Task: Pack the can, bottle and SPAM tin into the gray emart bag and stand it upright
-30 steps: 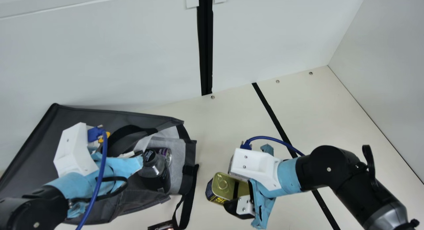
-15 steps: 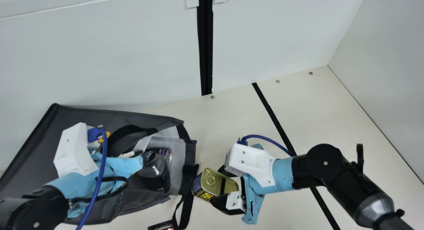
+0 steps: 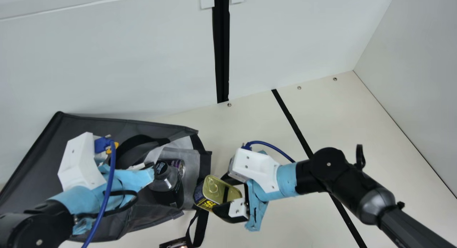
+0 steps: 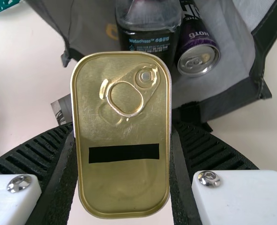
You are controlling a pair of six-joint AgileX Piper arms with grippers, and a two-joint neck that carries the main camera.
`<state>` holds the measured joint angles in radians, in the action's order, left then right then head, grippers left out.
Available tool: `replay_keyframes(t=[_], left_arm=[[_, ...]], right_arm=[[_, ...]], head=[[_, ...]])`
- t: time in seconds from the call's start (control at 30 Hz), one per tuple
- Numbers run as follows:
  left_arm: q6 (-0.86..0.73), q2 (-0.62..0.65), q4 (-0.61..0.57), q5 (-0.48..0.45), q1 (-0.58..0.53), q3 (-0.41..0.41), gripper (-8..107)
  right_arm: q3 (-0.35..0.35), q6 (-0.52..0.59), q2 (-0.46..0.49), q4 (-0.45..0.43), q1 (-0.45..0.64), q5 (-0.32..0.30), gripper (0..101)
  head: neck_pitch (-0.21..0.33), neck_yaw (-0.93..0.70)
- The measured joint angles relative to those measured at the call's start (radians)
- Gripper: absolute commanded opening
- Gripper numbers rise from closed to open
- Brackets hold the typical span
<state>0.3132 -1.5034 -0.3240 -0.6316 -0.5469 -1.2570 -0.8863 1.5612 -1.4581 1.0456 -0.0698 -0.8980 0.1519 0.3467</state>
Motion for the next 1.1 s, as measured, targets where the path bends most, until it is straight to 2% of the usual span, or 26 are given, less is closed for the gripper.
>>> replay_keyframes(t=[0.6,1.1], left_arm=[[0.000,0.000,0.000,0.000,0.000,0.000,-8],[0.000,0.000,0.000,0.000,0.000,0.000,-8]], right_arm=[[-0.159,0.020,-0.213,0.021,-0.118,0.076,0],[-0.308,-0.029,-0.352,0.023,-0.224,0.117,0]], head=[[0.000,0.002],[0.000,0.002]])
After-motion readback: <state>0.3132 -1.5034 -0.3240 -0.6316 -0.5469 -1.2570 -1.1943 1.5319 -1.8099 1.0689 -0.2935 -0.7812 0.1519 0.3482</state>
